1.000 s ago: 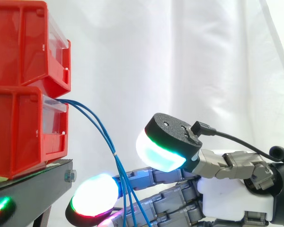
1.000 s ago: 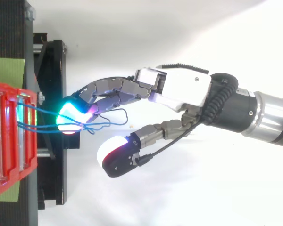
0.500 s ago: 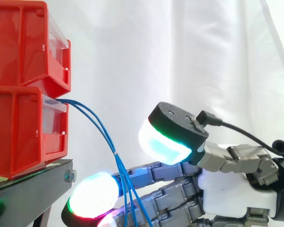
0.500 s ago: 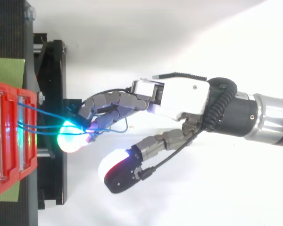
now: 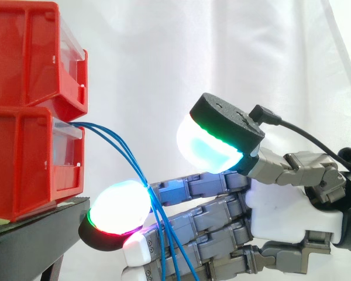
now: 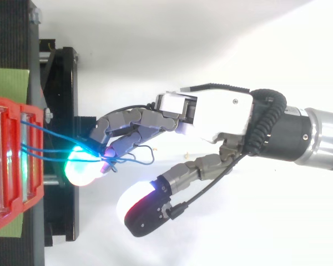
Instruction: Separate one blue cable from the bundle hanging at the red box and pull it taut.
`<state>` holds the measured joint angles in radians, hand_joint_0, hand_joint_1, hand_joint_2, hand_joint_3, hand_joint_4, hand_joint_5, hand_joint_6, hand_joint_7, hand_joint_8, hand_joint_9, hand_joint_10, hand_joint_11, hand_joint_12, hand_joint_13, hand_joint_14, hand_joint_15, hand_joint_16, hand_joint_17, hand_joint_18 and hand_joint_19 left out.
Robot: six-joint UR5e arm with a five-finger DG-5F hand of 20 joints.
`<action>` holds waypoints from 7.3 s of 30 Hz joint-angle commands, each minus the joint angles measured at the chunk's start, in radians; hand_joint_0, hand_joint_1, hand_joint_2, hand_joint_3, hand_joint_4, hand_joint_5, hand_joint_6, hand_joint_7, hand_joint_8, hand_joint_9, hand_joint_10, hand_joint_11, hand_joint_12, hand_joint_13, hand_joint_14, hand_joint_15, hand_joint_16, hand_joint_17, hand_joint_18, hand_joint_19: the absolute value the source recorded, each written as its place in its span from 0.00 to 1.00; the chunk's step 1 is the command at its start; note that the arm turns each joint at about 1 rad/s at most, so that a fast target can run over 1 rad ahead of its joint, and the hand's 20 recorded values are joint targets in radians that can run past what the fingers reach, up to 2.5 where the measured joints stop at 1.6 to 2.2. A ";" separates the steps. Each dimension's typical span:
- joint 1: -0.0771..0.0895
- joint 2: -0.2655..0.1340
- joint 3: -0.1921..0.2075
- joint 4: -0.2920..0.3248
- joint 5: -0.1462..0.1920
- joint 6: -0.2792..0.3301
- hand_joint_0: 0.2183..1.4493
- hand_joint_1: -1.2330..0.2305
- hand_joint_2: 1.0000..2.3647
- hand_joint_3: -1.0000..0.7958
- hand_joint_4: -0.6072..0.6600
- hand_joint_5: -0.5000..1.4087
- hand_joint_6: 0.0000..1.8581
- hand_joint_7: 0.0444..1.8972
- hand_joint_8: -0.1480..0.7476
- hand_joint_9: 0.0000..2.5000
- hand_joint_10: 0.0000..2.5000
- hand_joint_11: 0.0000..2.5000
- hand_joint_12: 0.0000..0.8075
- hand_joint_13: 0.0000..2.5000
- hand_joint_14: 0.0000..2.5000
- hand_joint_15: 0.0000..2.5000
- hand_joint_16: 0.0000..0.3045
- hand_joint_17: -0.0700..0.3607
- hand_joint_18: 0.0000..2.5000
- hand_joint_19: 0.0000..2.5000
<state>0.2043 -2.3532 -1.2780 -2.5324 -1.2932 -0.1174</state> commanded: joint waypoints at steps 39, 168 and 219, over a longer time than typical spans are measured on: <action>-0.059 -0.029 -0.001 0.023 -0.054 0.010 0.31 0.46 0.00 0.30 0.75 0.19 0.27 0.48 0.56 0.28 0.00 0.15 0.43 0.29 0.00 0.12 0.11 0.33 0.17 0.07; -0.080 0.040 0.020 -0.031 -0.143 0.045 0.33 0.45 0.00 0.28 0.63 0.16 0.48 0.56 0.60 0.41 0.01 0.30 0.49 0.43 0.01 0.21 0.13 0.37 0.29 0.14; -0.069 0.066 0.020 -0.083 -0.100 0.050 0.44 0.21 0.00 0.28 0.62 0.16 0.49 0.58 0.60 0.42 0.01 0.33 0.47 0.44 0.01 0.23 0.16 0.41 0.34 0.18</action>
<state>0.1347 -2.2871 -1.2575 -2.6154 -1.3933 -0.0678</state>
